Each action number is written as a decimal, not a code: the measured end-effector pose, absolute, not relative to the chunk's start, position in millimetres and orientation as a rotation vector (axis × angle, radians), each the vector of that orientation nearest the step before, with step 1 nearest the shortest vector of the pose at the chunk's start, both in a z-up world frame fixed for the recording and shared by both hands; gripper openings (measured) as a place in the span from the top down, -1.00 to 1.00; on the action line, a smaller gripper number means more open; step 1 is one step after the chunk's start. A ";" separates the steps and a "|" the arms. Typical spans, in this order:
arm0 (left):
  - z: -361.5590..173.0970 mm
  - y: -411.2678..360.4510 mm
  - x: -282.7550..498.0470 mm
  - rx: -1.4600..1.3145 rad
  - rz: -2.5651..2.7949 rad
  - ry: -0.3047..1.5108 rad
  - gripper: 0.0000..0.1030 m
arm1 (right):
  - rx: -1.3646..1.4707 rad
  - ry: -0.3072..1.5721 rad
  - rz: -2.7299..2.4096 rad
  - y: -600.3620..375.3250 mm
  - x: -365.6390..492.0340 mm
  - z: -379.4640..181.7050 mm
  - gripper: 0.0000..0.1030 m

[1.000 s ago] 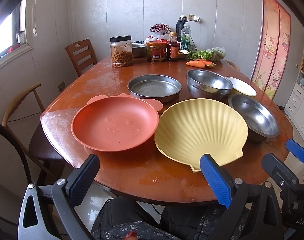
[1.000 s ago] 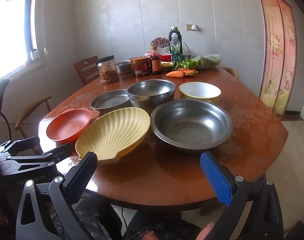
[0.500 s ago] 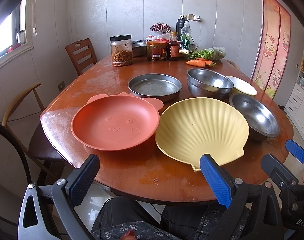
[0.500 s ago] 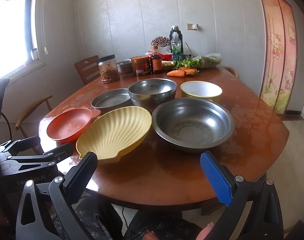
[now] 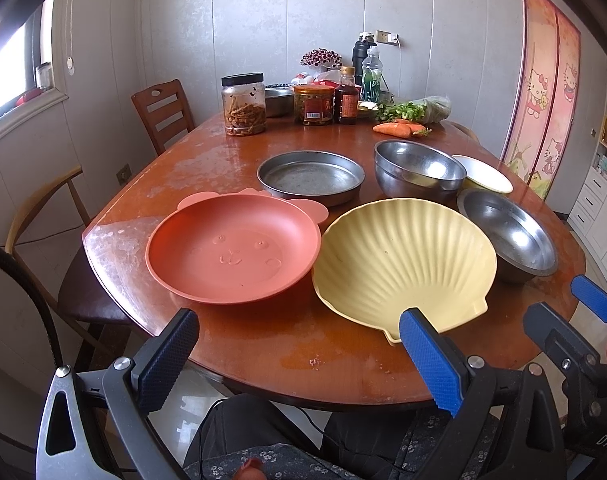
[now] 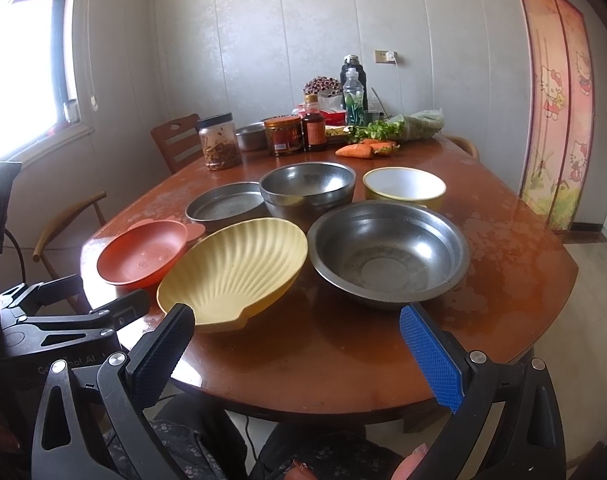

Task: Organize plates and bowls

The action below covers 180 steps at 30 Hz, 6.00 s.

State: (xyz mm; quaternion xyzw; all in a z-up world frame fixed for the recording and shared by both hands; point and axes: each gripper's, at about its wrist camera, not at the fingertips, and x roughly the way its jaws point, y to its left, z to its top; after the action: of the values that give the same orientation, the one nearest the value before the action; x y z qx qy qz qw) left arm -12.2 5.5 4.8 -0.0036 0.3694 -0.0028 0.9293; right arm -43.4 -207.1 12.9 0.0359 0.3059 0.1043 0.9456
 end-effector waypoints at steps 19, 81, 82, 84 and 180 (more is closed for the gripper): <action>15.3 52.6 -6.2 -0.092 0.037 0.731 -0.96 | 0.090 0.599 0.292 -178.3 -27.6 34.7 -1.00; -18.4 188.0 128.3 -0.193 -0.017 0.923 0.09 | -0.089 0.923 0.543 4.3 84.0 -1.2 0.10; -19.8 188.9 130.3 -0.193 -0.013 0.927 0.09 | -0.090 0.927 0.548 7.0 85.1 -3.3 0.10; -22.6 190.8 133.0 -0.194 -0.007 0.934 0.09 | -0.094 0.941 0.558 11.1 85.3 -7.6 0.10; -14.4 15.3 60.8 -0.103 -0.295 0.912 -0.08 | 0.078 0.778 0.344 -159.6 7.4 -9.0 -0.14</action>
State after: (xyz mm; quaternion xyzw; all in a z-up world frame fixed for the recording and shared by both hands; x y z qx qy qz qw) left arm 60.8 15.4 -14.4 -0.0497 0.4386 -0.1417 0.8860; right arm 7.4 -159.6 -9.0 0.0381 0.3771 0.1667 0.9102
